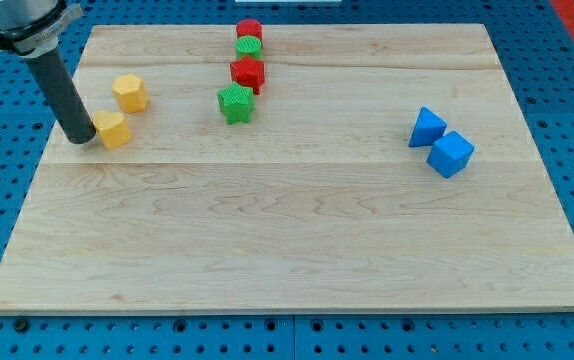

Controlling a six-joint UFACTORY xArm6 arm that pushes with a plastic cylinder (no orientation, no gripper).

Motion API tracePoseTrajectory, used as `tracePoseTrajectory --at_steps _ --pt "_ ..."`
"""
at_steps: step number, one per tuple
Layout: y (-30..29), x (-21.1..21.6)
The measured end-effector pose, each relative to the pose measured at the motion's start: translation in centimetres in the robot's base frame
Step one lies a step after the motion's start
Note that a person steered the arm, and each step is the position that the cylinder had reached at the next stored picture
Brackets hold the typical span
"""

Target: Move blue triangle at the bottom of yellow heart

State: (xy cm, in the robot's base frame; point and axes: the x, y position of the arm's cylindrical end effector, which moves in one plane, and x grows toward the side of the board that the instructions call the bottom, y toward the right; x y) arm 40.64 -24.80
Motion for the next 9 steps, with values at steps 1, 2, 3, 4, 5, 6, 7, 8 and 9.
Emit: tracePoseTrajectory --at_steps 1,2,3,4,5,6,7,8,9 --pt "1.4 3.4" --pt "8.5 4.8" --pt "17.1 4.8" --pt "24.1 2.9" --pt "28.8 -1.1" --pt "31.7 -4.6" --pt "38.0 -6.2" --pt "44.0 -6.3" --pt "46.1 -4.0"
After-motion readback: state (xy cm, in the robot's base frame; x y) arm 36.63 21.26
